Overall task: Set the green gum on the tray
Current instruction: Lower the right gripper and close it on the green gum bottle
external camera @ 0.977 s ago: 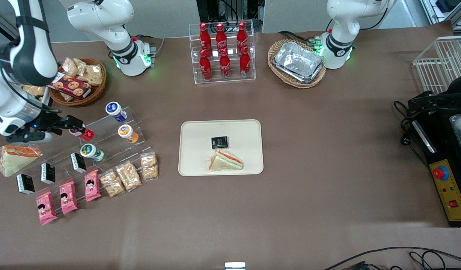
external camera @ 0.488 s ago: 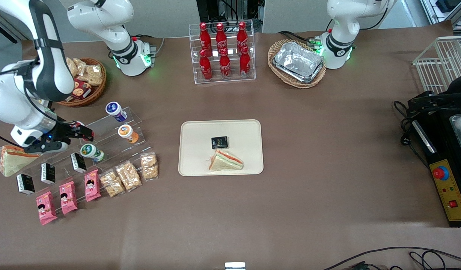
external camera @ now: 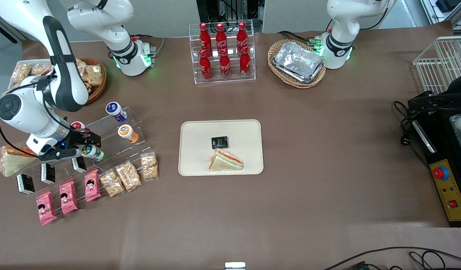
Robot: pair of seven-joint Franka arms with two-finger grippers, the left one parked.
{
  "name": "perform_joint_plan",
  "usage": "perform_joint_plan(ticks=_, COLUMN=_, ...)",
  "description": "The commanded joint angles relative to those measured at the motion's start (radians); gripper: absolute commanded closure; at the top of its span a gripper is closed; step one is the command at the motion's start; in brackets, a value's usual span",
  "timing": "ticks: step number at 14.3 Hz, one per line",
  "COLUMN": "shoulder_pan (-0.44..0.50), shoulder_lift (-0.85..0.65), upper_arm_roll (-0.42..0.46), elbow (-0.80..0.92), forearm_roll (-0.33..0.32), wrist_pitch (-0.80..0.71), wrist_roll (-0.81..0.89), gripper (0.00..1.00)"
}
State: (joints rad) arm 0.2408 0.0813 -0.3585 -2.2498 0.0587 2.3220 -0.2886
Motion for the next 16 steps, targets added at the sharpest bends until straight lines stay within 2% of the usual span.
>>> perform_joint_plan(ticks=1, shoulder_pan=-0.008, shoulder_lift=0.011, upper_arm_roll=-0.002, elbow=-0.007, forearm_roll=-0.008, wrist_pitch=0.033, wrist_roll=-0.034, gripper=0.00)
perform_joint_plan(ticks=4, shoulder_pan=-0.008, shoulder_lift=0.028, upper_arm_roll=-0.002, elbow=-0.007, forearm_roll=0.001, wrist_pitch=0.051, wrist_roll=-0.034, gripper=0.04)
perform_joint_plan(ticks=5, shoulder_pan=-0.008, shoulder_lift=0.029, upper_arm_roll=-0.002, elbow=-0.007, forearm_roll=0.001, wrist_pitch=0.054, wrist_roll=-0.034, gripper=0.19)
perform_joint_plan(ticks=7, shoulder_pan=-0.008, shoulder_lift=0.028, upper_arm_roll=-0.002, elbow=-0.005, forearm_roll=0.003, wrist_pitch=0.054, wrist_roll=-0.034, gripper=0.40)
perform_joint_plan(ticks=10, shoulder_pan=-0.012, shoulder_lift=0.025, upper_arm_roll=-0.008, elbow=0.006, forearm_roll=0.006, wrist_pitch=0.048, wrist_roll=-0.032, gripper=0.42)
perform_joint_plan(ticks=11, shoulder_pan=-0.012, shoulder_lift=0.023, upper_arm_roll=-0.010, elbow=0.015, forearm_roll=0.006, wrist_pitch=0.045, wrist_roll=-0.033, gripper=0.48)
perform_joint_plan(ticks=13, shoulder_pan=-0.012, shoulder_lift=0.014, upper_arm_roll=-0.011, elbow=0.039, forearm_roll=0.006, wrist_pitch=0.021, wrist_roll=-0.032, gripper=0.52)
perform_joint_plan(ticks=16, shoulder_pan=-0.012, shoulder_lift=-0.011, upper_arm_roll=-0.013, elbow=0.136, forearm_roll=0.007, wrist_pitch=-0.149, wrist_roll=-0.034, gripper=0.53)
